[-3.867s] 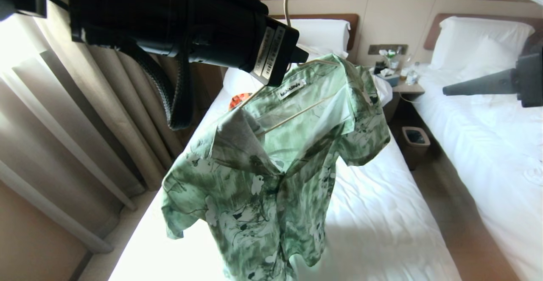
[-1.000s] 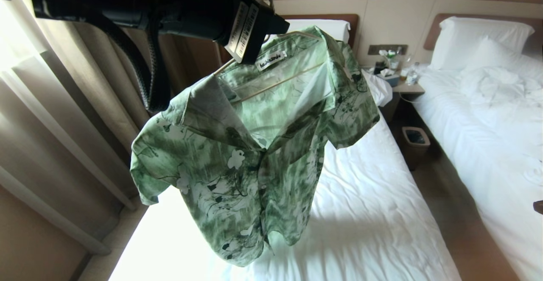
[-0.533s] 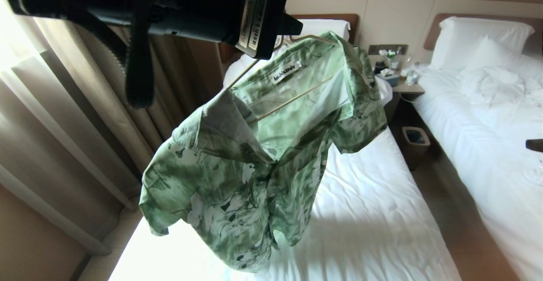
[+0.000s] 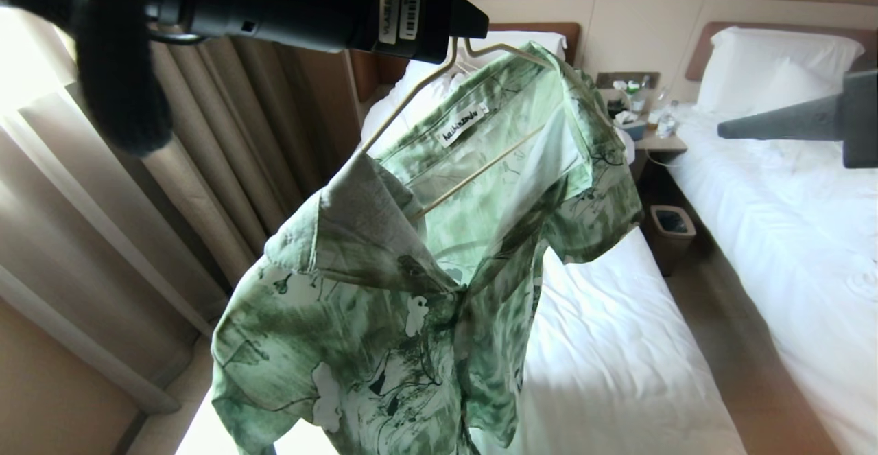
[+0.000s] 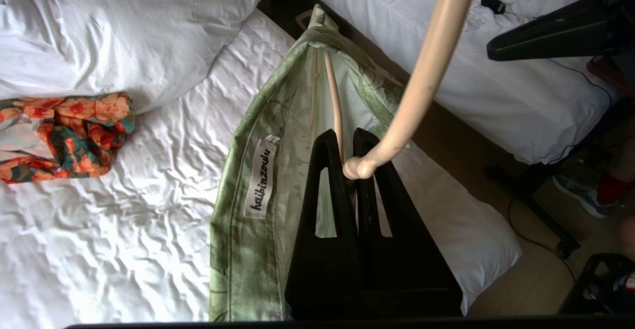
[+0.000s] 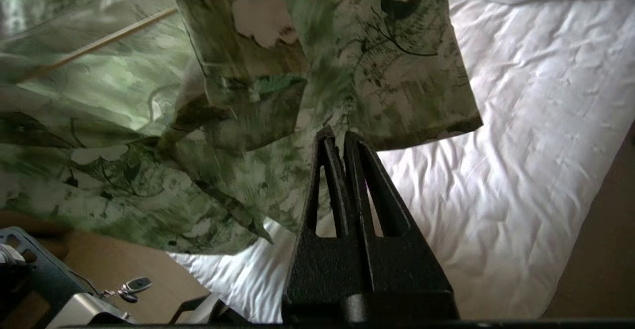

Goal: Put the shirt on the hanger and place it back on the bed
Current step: Take the clothes hanger out of the clothes

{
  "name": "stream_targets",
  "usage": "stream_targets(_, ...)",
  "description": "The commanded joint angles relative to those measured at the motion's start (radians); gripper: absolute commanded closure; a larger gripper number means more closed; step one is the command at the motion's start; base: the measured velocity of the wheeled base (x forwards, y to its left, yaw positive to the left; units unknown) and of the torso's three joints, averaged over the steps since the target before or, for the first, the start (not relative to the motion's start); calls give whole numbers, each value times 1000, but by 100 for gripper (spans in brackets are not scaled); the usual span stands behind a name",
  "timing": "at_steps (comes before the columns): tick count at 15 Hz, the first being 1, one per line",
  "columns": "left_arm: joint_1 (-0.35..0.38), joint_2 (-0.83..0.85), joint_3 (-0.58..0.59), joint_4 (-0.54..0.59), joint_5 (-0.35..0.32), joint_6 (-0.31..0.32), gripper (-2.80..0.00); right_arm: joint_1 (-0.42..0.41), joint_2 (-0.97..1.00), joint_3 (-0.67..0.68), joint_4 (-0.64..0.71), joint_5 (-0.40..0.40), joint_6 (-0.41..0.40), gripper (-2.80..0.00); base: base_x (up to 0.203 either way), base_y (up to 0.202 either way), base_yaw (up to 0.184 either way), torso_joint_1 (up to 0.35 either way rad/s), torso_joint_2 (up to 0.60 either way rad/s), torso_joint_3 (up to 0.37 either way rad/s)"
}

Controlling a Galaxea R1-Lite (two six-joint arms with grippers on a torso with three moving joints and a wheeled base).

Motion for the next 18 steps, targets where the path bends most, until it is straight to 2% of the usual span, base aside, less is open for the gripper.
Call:
stream_targets(1,-2,4,1,2,2,0,0,56,77,-90,17,-26,-1,-280,0,0,0,0,0,0)
stream_targets(5,-18,50,0,-38,32,2,0,113,163,-209,43,-49,-27,-280,0,0,0,0,0,0)
stream_targets(7,-27,59,0,-62,40,2,0,137,183,-215,29,-52,-83,-280,0,0,0,0,0,0)
stream_targets(11,-32,59,0,-71,44,5,0,164,256,-218,-53,-56,-124,-280,0,0,0,0,0,0)
stream_targets(14,-32,55,0,-74,59,5,0,185,305,-220,-104,-149,-149,-280,0,0,0,0,0,0)
stream_targets(16,-32,53,0,-84,59,5,0,186,324,-225,-109,-157,-166,-280,0,0,0,0,0,0)
stream_targets(17,-34,48,1,-84,63,4,0,186,333,-235,-119,-158,-169,0,0,0,0,0,0,0)
stream_targets(18,-35,41,0,-85,64,5,0,186,336,-242,-129,-158,-165,0,0,0,0,0,0,0)
